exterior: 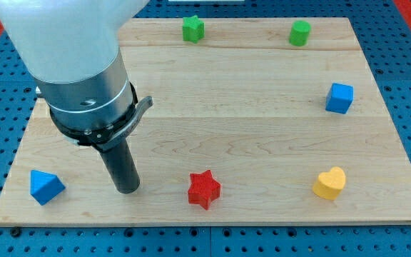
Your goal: Move your arm upwards
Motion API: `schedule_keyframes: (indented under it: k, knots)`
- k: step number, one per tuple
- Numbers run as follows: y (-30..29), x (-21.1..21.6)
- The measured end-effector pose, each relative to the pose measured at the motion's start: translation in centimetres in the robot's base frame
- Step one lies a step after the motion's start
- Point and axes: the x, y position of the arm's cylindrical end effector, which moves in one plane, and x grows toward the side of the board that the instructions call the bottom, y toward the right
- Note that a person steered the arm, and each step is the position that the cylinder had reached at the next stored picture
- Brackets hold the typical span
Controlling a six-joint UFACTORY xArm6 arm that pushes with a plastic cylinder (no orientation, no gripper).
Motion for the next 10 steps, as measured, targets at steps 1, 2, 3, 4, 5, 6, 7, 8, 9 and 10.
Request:
schedule_keyframes:
  k: [1, 2, 3, 4, 5, 6, 7, 8, 9, 10]
  knots:
    - [0.0, 0.0]
    - [0.2, 0.0]
    - [0.2, 0.0]
    - [1.2, -0.4]
    - [1.2, -0.4]
    - [1.3, -0.4]
    - [1.2, -0.4]
    - [1.2, -0.7]
    - [1.1, -1.3]
    - [1.0, -3.0]
